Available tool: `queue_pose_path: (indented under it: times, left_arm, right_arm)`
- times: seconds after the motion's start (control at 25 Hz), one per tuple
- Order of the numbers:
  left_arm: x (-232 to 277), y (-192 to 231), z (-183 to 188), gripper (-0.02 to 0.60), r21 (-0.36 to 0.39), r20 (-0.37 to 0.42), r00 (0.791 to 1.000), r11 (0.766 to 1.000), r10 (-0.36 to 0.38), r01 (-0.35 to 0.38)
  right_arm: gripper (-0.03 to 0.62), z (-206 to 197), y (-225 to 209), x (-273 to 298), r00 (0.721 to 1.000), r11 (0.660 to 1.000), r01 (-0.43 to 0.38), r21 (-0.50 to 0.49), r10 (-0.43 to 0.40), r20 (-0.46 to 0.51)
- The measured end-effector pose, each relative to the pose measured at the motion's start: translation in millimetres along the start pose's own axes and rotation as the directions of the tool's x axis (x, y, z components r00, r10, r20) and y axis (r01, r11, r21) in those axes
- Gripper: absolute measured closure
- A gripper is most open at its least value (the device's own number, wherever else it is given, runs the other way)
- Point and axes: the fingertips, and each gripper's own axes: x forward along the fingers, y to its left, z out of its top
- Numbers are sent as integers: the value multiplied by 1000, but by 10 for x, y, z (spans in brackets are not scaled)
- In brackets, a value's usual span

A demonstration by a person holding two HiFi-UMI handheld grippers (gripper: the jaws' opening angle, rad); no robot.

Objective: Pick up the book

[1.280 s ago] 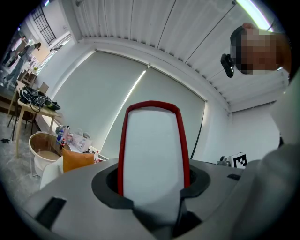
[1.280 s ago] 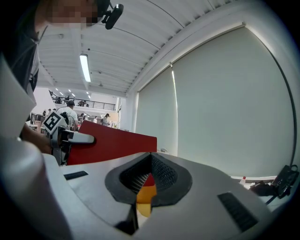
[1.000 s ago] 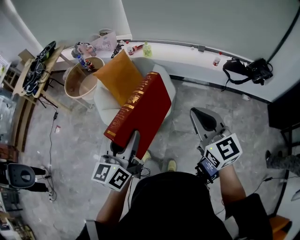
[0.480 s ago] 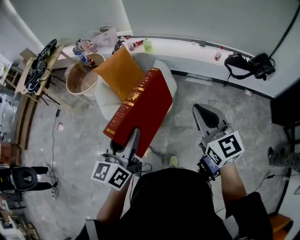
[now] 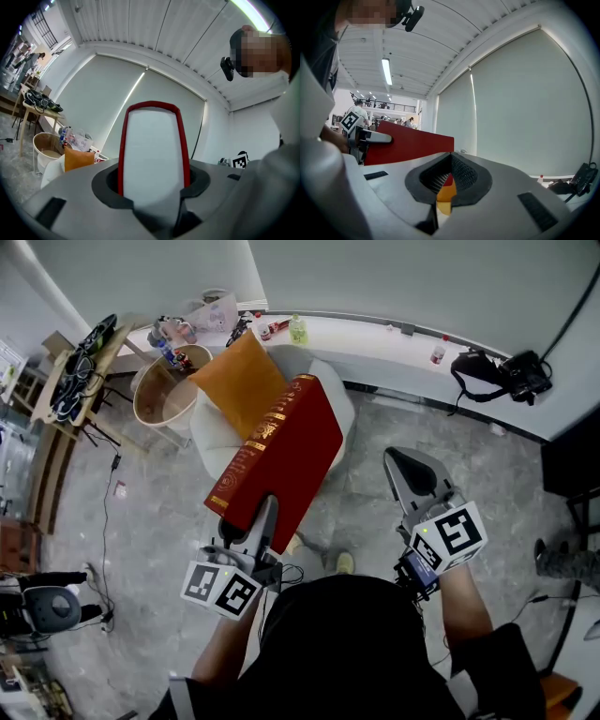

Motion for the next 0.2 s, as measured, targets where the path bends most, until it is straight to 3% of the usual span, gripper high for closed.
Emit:
queue_pose_path:
  times: [0.2]
  left_arm:
    - [-14, -20, -69, 341, 5, -5, 1000, 1000, 3, -3]
  right_arm:
    - [582, -49, 7, -36, 1000, 1000, -6, -7, 6, -2]
